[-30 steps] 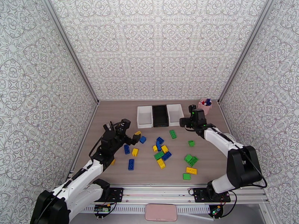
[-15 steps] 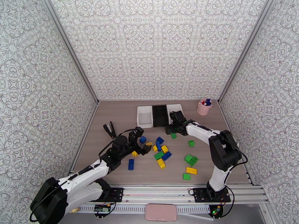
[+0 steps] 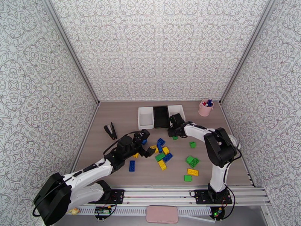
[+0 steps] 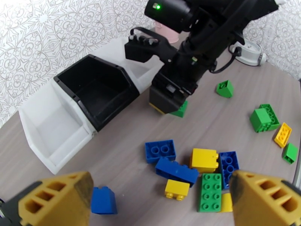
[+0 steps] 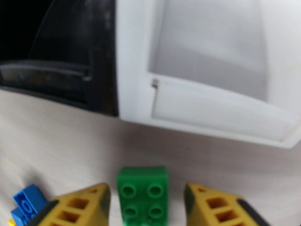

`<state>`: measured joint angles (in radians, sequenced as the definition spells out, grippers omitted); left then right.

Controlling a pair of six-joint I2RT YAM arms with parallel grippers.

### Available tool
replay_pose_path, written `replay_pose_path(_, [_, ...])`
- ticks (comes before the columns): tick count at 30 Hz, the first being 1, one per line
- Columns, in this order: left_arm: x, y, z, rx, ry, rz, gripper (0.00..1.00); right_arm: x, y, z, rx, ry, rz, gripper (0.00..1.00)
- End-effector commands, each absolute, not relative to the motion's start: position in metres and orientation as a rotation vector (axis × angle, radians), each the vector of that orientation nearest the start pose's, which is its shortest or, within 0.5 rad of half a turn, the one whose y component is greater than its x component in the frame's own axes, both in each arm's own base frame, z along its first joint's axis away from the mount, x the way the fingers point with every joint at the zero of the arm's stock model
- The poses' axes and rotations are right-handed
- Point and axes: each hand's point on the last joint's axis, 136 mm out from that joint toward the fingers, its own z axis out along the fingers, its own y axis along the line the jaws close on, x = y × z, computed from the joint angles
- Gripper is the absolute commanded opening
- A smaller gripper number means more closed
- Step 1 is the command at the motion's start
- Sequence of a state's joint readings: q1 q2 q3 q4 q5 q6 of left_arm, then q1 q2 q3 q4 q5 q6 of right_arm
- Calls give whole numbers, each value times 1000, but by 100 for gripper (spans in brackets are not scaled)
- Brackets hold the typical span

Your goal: Sort the legos into containers by color

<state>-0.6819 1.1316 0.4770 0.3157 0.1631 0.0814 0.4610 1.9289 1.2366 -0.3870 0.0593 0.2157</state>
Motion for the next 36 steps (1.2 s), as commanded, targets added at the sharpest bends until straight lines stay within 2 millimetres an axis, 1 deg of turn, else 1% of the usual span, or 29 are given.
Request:
replay_pose_path(1, [272, -258, 180, 856, 1732, -515, 100, 416, 193, 31, -299, 2650, 118, 43])
replay_pose_path(2, [272, -259, 181, 862, 1729, -504, 100, 416, 193, 31, -301, 2649, 117, 39])
replay_pose_path(3, [272, -259, 181, 869, 1727, -496, 100, 416, 192, 31, -300, 2648, 113, 37])
replay_pose_path(6, [270, -261, 181, 885, 1721, -487, 100, 416, 191, 33, -298, 2645, 109, 35])
replay_pose_path(8, [270, -262, 181, 889, 1719, -485, 100, 415, 190, 35, -295, 2641, 107, 31])
replay_pose_path(11, [269, -262, 182, 889, 1714, -486, 100, 415, 190, 43, -287, 2621, 117, 30])
replay_pose_path(13, [269, -262, 182, 888, 1710, -485, 100, 415, 190, 51, -276, 2597, 126, 30])
replay_pose_path(16, [268, -262, 183, 883, 1704, -489, 100, 417, 189, 71, -253, 2530, 148, 30])
replay_pose_path(20, [269, -263, 185, 881, 1693, -491, 100, 425, 187, 106, -203, 2409, 166, 29])
replay_pose_path(24, [271, -264, 190, 866, 1674, -496, 100, 442, 184, 144, -153, 2272, 160, 29])
replay_pose_path(27, [272, -266, 193, 852, 1664, -506, 100, 462, 182, 162, -145, 2207, 140, 29])
replay_pose_path(30, [275, -266, 196, 818, 1648, -512, 100, 484, 179, 169, -134, 2151, 110, 28])
replay_pose_path(33, [276, -265, 198, 800, 1644, -512, 100, 507, 177, 170, -113, 2122, 119, 28])
replay_pose_path(36, [276, -264, 199, 793, 1641, -506, 100, 527, 177, 162, -103, 2124, 138, 28])
